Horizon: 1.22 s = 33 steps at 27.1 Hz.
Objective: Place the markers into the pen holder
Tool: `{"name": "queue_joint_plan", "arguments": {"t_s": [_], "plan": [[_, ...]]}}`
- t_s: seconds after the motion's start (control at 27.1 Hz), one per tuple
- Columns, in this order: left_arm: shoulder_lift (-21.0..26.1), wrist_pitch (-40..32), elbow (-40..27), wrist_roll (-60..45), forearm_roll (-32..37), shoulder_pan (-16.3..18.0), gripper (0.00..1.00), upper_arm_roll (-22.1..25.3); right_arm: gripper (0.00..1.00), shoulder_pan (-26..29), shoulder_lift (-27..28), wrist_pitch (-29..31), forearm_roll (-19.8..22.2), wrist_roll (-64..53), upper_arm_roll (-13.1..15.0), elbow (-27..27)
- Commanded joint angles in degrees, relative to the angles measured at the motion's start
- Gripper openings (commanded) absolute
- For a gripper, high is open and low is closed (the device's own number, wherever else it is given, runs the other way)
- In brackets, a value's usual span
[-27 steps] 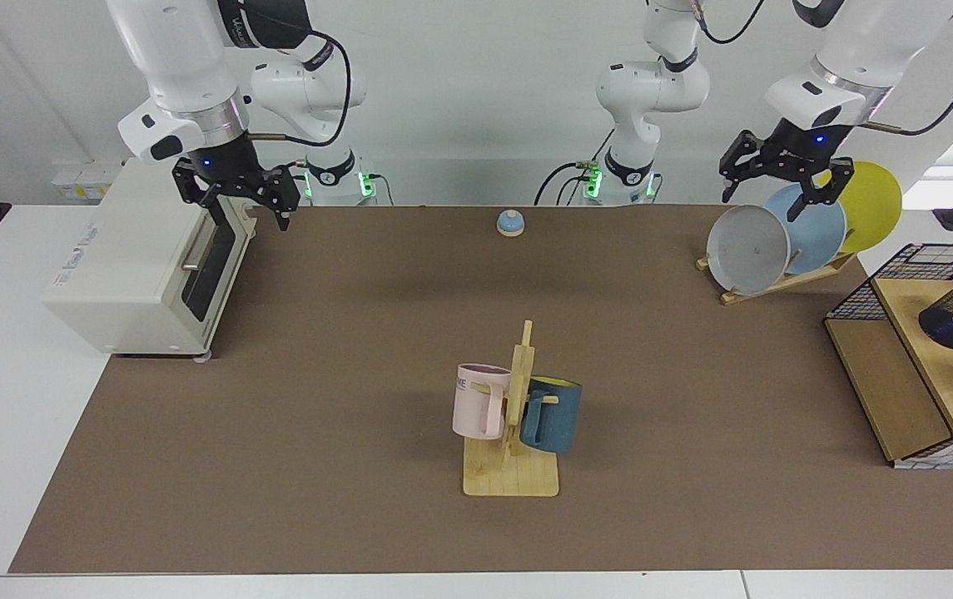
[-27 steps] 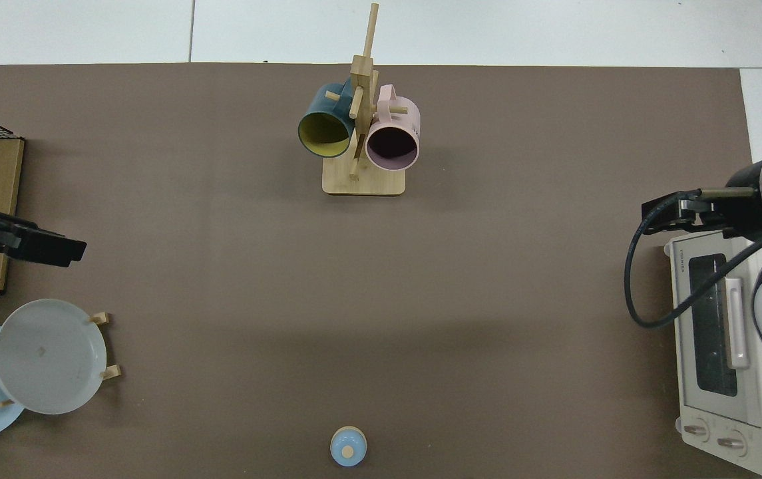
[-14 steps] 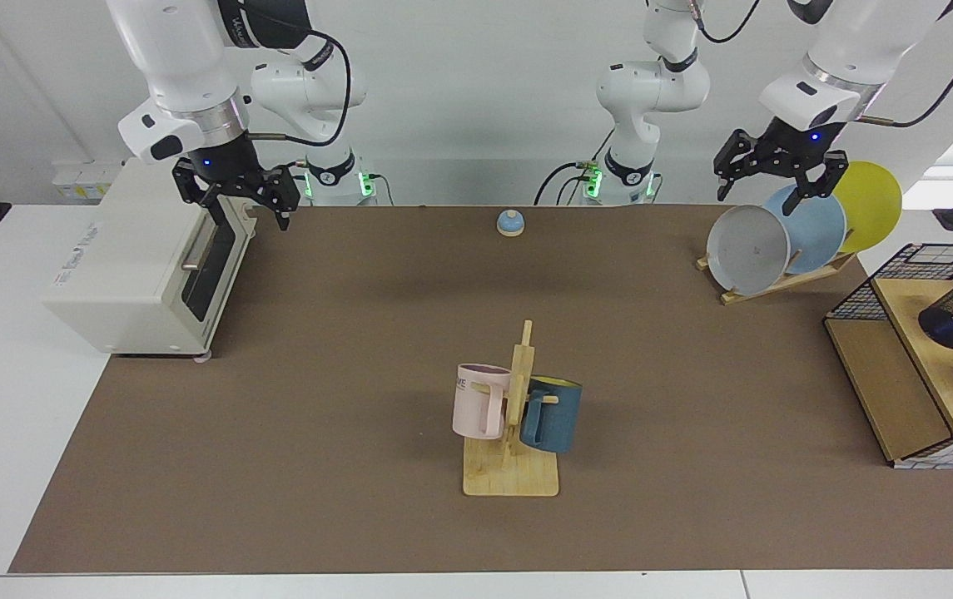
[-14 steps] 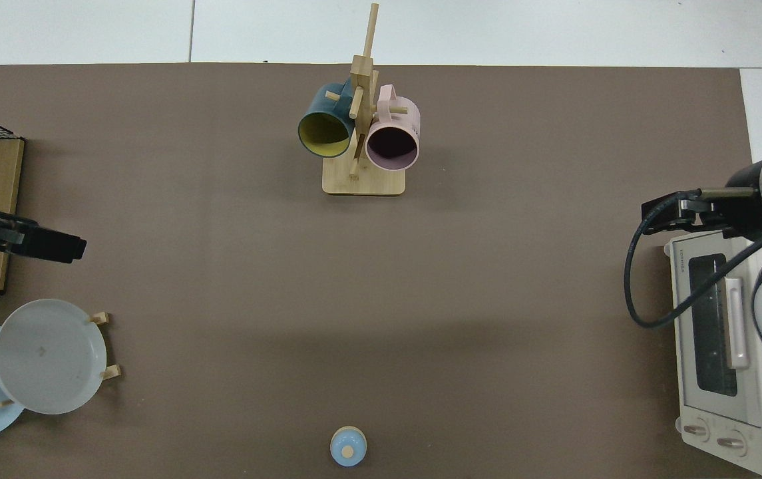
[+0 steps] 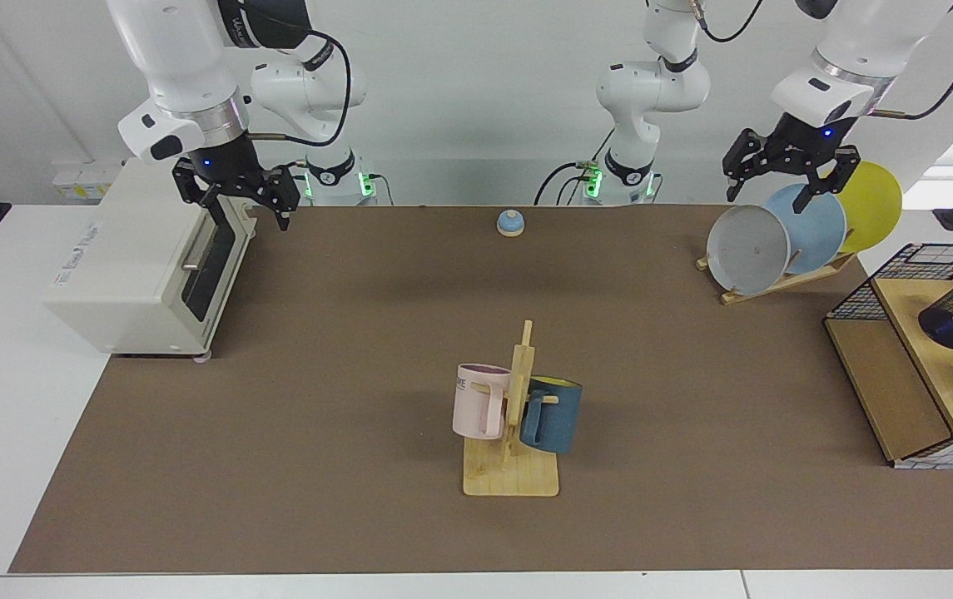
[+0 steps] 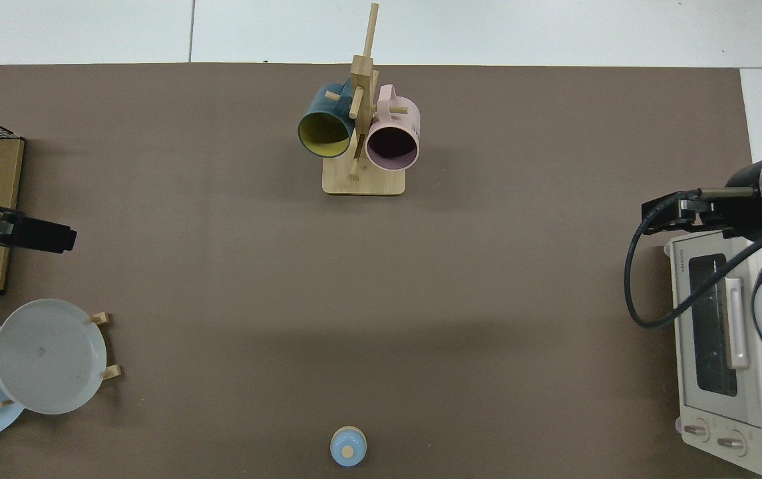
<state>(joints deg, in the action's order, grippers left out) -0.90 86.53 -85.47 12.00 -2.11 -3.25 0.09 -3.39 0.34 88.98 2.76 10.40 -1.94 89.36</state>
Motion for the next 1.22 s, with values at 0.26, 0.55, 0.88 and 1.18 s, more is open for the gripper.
{"name": "queue_joint_plan", "arguments": {"t_s": [0.26,0.55,0.88,1.18], "plan": [[7.0,-2.3,9.0,-1.8,0.4,0.1,1.0,0.3,1.0,0.2,0.0,-1.0,-0.2,0.9,-0.4,-0.5],[6.8,-2.9,9.1,-5.9,0.4,0.2,1.0,0.3,1.0,0.2,0.0,-0.9,-0.2,0.9,-0.4,-0.5],[6.2,-3.4,9.0,-5.4,1.1,0.3,1.0,0.3,1.0,0.2,0.0,-0.9,-0.2,0.9,-0.4,-0.5],[6.0,-3.1,8.9,-5.3,1.1,0.4,1.0,0.3,1.0,0.2,0.0,-1.0,-0.2,0.9,-0.4,-0.5]]}}
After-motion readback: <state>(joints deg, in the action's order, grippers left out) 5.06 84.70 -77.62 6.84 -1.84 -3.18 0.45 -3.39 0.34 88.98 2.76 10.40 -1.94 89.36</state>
